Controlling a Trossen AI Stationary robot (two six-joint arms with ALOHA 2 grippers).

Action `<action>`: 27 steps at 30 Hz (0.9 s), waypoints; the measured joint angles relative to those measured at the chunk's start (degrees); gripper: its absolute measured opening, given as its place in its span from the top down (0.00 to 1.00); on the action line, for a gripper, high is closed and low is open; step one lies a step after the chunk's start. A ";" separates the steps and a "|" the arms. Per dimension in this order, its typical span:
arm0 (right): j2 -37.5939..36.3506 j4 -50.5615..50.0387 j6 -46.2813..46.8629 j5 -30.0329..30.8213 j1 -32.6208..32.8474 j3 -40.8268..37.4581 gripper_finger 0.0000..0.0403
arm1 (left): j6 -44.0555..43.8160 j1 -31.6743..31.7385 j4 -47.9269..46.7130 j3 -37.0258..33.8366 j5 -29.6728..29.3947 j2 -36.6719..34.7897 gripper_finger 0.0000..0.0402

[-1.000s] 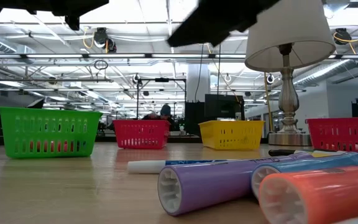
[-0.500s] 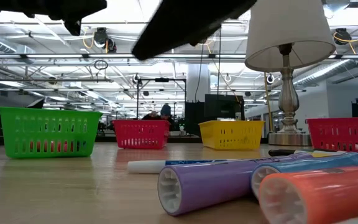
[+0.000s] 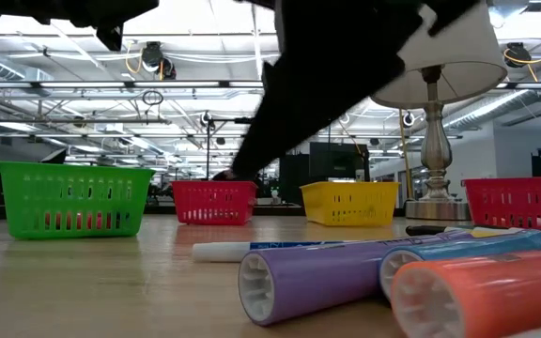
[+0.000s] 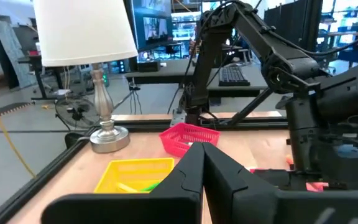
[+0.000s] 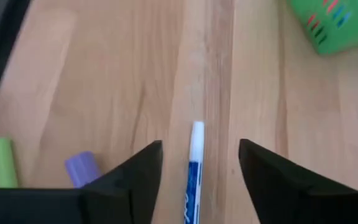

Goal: Pick & Place Markers
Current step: Put the left black highlighter into the right red bin

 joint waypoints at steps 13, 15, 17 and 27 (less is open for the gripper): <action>-5.54 -5.11 2.64 8.73 0.77 -0.99 0.49 | 0.19 0.00 0.62 0.00 -0.57 0.00 0.99; -7.83 -10.62 7.27 11.77 1.95 -0.99 0.50 | 0.21 0.00 0.22 0.00 -0.58 0.01 0.99; -9.91 -17.46 13.30 15.18 3.34 -0.99 0.50 | 0.21 0.00 -0.19 0.00 -0.58 0.01 0.99; -12.16 -37.37 38.15 17.82 5.77 -1.01 0.55 | -0.39 0.00 0.25 0.00 -0.56 0.00 0.99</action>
